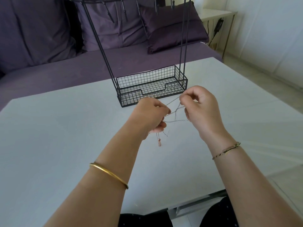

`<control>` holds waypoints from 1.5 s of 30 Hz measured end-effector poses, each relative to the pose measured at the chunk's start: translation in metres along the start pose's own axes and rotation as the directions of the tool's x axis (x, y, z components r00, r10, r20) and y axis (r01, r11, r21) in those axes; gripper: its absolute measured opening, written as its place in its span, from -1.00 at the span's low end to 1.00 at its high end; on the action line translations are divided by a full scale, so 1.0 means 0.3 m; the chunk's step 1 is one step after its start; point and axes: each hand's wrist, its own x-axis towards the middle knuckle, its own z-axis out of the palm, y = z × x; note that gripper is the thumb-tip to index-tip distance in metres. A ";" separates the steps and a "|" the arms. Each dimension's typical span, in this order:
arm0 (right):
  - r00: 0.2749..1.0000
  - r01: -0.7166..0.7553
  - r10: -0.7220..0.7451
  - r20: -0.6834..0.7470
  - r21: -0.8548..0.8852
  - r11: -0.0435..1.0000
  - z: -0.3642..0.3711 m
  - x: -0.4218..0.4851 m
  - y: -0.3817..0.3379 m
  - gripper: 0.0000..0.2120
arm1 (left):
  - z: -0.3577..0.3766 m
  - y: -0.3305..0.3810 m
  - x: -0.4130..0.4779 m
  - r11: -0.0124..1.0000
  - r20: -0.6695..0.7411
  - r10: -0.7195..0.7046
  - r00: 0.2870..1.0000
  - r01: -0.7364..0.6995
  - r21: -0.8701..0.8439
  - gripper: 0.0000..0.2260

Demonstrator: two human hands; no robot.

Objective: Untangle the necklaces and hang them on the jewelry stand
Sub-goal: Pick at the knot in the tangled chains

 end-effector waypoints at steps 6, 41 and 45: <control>0.997 -0.077 0.078 -0.004 0.059 0.995 0.004 0.002 0.010 -0.93 | 0.001 -0.011 0.004 0.996 0.004 0.034 0.999 -0.034 0.086 -0.87; 0.882 -0.417 0.431 -0.192 0.112 0.902 -0.122 0.066 0.044 -0.86 | -0.088 -0.026 0.011 0.941 0.143 -0.134 0.981 0.171 -0.293 -0.86; 0.887 -0.418 0.425 -0.180 0.076 0.905 -0.125 0.060 0.053 -0.88 | -0.087 -0.019 0.010 0.908 0.115 -0.167 0.979 0.198 -0.370 -0.81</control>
